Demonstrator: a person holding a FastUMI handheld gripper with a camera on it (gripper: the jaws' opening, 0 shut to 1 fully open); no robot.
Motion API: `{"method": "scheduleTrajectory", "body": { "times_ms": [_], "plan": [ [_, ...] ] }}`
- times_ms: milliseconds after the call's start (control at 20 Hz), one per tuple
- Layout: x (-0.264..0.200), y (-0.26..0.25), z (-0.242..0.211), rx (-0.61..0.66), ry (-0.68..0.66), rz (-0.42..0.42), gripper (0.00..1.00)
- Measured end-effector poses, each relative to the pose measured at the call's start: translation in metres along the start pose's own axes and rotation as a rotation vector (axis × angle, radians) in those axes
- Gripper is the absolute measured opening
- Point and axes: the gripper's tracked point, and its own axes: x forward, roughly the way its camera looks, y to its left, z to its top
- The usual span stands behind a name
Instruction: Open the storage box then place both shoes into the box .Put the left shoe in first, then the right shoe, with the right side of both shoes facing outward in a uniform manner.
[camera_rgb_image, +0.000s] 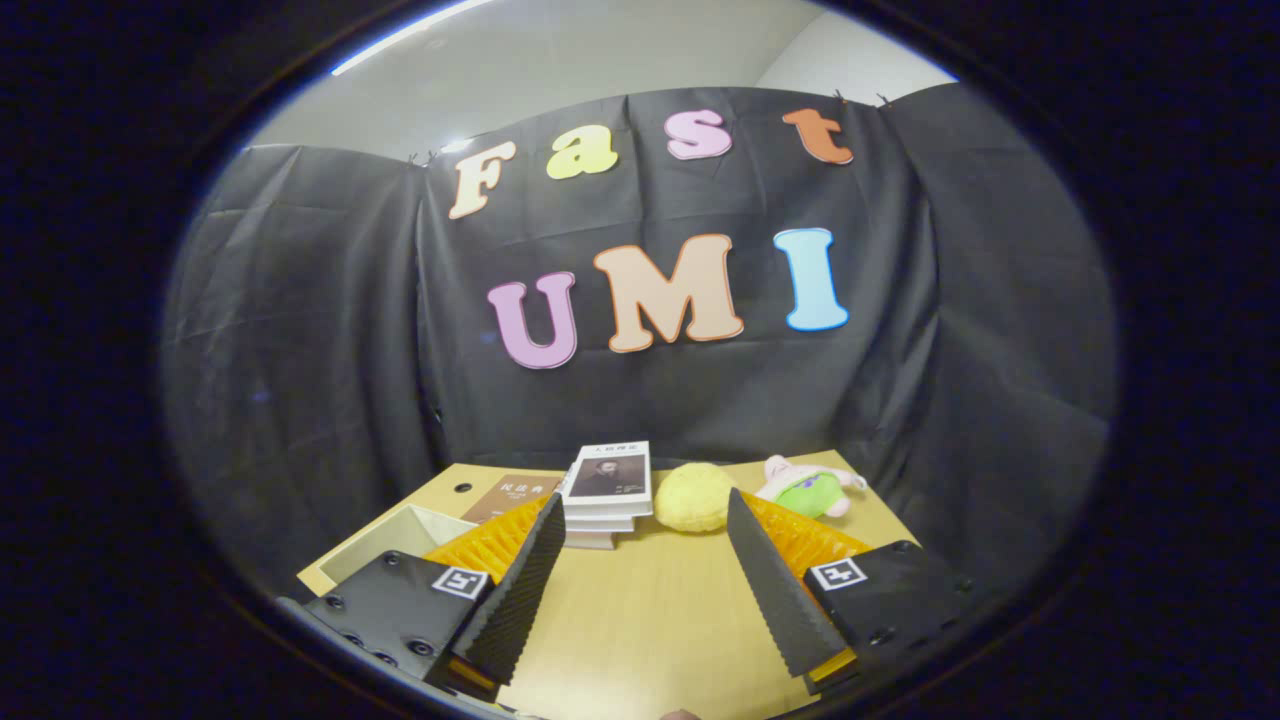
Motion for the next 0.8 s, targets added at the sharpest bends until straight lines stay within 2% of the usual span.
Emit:
{"method": "scheduleTrajectory", "body": {
  "times_ms": [400, 800],
  "plan": [
    [-0.004, -0.059, -0.007, -0.03, -0.033, -0.04, 1.0],
    [-0.015, -0.06, -0.001, -0.063, -0.085, -0.04, 1.0]
  ]
}}
